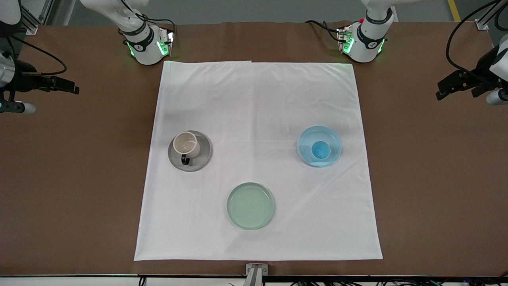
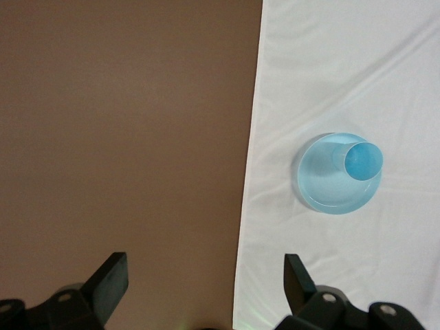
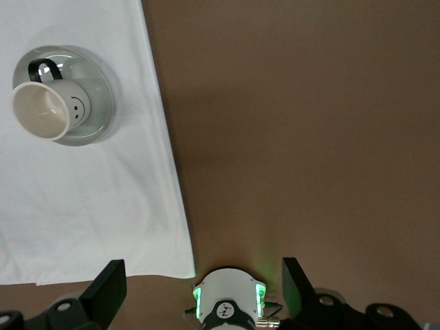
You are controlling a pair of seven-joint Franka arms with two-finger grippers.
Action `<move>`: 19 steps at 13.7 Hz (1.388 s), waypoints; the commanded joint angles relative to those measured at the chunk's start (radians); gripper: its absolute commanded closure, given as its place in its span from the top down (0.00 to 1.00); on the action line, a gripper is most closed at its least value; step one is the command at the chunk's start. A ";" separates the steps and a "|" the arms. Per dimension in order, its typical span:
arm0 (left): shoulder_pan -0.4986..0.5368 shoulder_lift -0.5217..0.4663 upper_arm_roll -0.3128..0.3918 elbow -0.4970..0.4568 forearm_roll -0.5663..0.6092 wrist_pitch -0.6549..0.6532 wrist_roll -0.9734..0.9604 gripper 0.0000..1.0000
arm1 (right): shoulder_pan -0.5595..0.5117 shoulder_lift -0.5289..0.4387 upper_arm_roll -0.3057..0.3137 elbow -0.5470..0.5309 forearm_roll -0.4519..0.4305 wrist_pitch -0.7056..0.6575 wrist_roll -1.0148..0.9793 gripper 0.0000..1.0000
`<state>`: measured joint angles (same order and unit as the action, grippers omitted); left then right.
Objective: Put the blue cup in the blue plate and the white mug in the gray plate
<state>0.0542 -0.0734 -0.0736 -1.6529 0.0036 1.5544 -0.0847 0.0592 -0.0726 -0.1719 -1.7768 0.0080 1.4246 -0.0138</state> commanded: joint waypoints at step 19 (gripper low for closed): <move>-0.022 0.047 0.021 0.058 -0.017 0.066 0.014 1.00 | -0.006 0.089 0.020 0.339 -0.008 0.128 -0.011 1.00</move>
<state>0.0366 -0.0301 -0.0574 -1.6047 0.0035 1.6119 -0.0808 0.0575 0.0078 -0.1565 -1.4521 -0.0139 1.5385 -0.0267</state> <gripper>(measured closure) 0.000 0.000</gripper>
